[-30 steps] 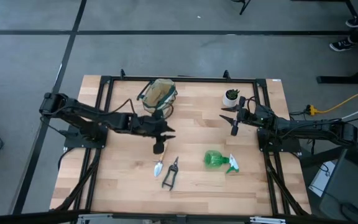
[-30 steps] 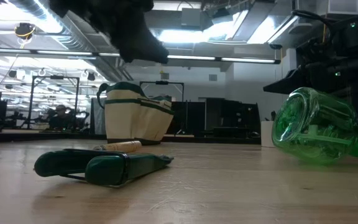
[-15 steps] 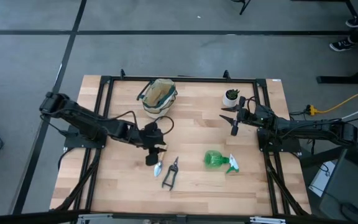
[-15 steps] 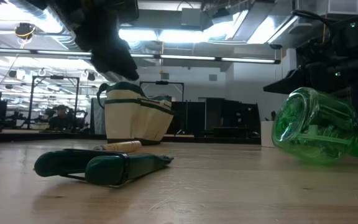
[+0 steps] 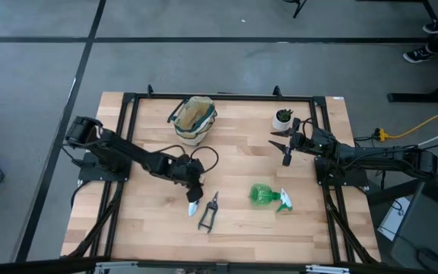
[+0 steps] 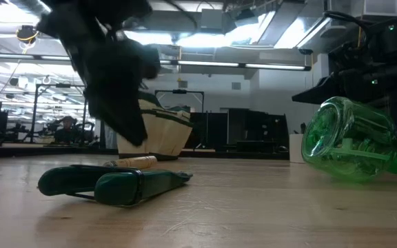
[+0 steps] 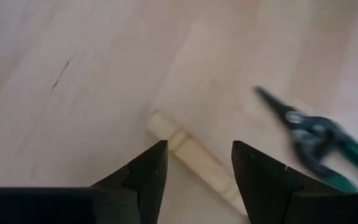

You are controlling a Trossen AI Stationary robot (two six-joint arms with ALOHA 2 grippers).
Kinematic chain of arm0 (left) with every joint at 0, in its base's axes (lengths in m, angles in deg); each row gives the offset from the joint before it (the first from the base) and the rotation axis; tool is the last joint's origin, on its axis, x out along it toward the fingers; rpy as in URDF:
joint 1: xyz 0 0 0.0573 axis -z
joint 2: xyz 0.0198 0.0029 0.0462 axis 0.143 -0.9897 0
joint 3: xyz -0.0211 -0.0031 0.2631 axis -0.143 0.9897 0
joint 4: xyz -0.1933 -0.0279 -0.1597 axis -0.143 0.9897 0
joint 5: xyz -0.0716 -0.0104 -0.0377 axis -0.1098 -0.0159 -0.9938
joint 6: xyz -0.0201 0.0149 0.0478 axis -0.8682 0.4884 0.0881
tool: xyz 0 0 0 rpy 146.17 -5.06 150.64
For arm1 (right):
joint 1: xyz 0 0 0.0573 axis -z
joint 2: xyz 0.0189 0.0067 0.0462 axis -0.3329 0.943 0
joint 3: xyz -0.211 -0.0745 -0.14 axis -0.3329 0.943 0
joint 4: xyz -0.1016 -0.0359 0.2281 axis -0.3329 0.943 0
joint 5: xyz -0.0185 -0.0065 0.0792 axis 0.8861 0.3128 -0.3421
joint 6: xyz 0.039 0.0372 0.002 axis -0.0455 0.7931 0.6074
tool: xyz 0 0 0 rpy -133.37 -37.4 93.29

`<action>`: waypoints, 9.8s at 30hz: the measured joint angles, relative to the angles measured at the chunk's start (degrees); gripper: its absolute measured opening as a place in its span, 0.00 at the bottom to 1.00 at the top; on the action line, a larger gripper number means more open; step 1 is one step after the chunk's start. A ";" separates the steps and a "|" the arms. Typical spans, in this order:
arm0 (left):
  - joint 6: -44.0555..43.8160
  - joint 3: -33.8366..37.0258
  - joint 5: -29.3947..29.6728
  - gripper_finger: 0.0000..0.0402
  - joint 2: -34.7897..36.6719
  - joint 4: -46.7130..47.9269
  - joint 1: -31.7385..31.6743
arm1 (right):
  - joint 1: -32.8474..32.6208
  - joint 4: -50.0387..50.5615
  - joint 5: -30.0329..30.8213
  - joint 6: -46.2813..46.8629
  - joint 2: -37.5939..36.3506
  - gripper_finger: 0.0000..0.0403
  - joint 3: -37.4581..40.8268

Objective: Pick & Place Garden tools in Gardening bag
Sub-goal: Put the trowel into the gardening bag

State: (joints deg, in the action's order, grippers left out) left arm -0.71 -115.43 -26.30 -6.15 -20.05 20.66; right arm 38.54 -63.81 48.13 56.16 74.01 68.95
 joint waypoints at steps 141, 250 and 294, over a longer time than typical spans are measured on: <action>21.15 -13.27 -2.79 0.01 -10.13 16.95 -4.85 | 0.02 0.37 0.02 0.00 -0.01 0.39 0.00; 21.09 -17.97 7.04 0.00 -10.94 28.15 -1.50 | 0.02 2.63 0.05 -0.01 0.00 0.39 -0.01; 103.69 -17.67 2.72 0.41 -12.33 17.28 -10.35 | 0.02 2.95 0.00 -0.01 0.04 0.39 -0.01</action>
State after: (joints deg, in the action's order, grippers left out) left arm 102.98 -133.10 -23.58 -18.48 -2.77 10.31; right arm 38.56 -60.86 48.13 56.15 74.06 68.94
